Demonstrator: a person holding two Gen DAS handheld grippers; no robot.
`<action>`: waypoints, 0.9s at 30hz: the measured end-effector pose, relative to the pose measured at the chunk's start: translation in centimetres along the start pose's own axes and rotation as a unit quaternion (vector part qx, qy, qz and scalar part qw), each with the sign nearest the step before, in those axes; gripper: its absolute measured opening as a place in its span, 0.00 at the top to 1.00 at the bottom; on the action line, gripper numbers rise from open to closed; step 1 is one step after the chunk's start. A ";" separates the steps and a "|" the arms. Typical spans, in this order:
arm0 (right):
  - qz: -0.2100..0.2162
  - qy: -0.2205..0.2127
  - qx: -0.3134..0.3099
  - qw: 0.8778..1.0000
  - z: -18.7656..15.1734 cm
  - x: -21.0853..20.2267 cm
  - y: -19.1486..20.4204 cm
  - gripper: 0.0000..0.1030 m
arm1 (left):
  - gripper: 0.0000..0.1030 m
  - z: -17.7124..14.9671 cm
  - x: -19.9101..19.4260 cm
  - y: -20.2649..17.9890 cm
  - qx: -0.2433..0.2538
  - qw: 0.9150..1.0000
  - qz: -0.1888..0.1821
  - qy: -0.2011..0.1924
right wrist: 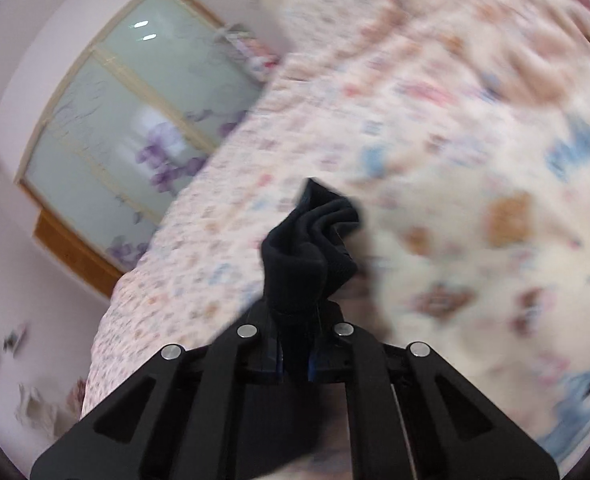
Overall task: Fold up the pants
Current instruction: 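Grasp the trouser hem corner with the right tool and tuck it over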
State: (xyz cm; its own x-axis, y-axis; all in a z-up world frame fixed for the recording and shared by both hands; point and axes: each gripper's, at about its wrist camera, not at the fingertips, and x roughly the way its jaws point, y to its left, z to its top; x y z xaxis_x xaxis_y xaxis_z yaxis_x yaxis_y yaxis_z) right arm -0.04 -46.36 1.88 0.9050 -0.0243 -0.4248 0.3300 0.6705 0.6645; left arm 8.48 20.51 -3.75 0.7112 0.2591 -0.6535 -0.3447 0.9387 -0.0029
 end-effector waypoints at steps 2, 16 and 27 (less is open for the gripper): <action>0.035 0.012 -0.031 0.999 -0.7 0.6 3.6 0.93 | 0.02 0.0 0.0 0.0 0.000 1.000 0.000 0.000; 0.159 0.298 -0.195 0.921 -23.1 12.0 23.8 0.93 | 0.02 0.1 0.0 -0.1 -0.004 1.000 -0.006 -0.004; 0.146 0.281 -0.295 0.902 -26.4 11.1 27.7 0.92 | 0.02 0.1 0.2 0.0 -0.012 1.000 -0.014 -0.008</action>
State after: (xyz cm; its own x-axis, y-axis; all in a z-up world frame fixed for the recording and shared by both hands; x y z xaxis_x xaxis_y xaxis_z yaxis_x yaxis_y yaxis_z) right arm 12.10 -8.47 -0.63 0.5968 0.4855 -0.6388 -0.2500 0.8691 0.4269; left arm 8.73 20.58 -3.81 0.7304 0.2370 -0.6406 -0.3389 0.9400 -0.0387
